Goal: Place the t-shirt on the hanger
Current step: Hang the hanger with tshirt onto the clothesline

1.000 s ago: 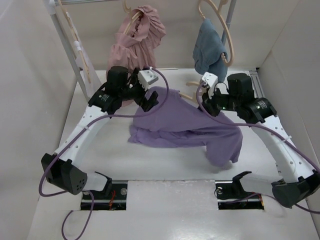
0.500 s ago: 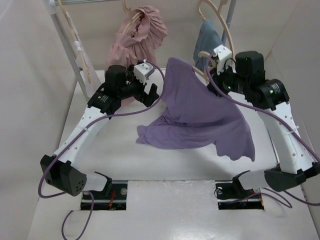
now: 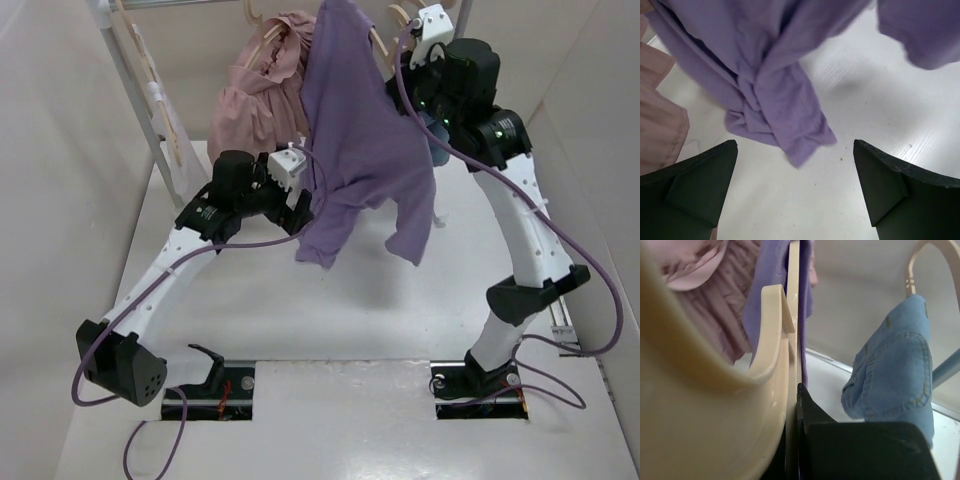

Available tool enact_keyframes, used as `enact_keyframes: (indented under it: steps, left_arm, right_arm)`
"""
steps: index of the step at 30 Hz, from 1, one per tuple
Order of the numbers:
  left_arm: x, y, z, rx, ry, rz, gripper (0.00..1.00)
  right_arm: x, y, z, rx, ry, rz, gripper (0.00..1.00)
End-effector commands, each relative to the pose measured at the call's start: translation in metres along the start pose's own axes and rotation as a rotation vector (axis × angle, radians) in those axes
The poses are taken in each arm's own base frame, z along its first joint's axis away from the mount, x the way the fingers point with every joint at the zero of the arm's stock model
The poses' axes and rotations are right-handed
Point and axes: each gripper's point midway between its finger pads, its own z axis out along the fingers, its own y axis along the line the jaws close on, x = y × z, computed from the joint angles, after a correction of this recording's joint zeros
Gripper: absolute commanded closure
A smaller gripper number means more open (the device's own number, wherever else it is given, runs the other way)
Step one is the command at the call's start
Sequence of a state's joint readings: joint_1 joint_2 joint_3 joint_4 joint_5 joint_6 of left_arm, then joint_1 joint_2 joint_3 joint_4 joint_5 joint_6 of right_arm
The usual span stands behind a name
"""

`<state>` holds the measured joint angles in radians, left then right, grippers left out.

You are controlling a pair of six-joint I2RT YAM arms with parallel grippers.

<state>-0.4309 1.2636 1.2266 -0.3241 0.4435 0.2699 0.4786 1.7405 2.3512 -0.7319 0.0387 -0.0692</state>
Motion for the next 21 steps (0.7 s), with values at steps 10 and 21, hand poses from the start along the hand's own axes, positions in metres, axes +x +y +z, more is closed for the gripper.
enact_keyframes:
  steps: [10,21]
  left_arm:
    - [-0.006,-0.008,-0.020,-0.018,-0.071,0.036,0.00]
    - [-0.005,-0.006,-0.028,-0.056,-0.099,0.049,0.00]
  right_arm:
    - [-0.119,-0.036,0.028,0.226,-0.509,0.151,1.00]
    - [-0.119,-0.050,0.064,0.318,-0.599,0.223,1.00]
